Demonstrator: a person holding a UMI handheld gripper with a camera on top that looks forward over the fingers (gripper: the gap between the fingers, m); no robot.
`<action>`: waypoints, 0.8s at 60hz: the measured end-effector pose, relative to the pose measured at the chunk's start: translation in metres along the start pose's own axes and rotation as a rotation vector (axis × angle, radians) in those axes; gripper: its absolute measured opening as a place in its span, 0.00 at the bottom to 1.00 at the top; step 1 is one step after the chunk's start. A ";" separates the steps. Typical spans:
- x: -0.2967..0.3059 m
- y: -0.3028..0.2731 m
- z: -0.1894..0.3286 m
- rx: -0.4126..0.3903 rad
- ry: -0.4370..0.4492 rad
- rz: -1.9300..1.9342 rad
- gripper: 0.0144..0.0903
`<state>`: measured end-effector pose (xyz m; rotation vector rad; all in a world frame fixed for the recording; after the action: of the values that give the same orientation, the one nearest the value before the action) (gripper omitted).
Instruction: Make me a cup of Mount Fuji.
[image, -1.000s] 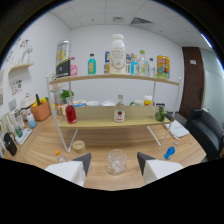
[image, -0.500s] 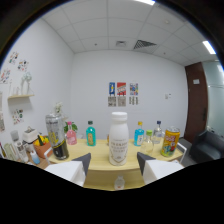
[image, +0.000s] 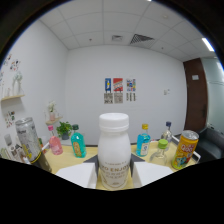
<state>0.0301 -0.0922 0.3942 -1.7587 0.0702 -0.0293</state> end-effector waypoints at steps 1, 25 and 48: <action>0.000 0.000 0.000 -0.001 0.000 0.002 0.47; 0.006 -0.025 -0.070 0.091 -0.038 0.015 0.44; 0.074 0.124 -0.105 -0.030 -0.027 -0.013 0.43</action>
<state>0.0937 -0.2233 0.2907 -1.7892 0.0394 -0.0137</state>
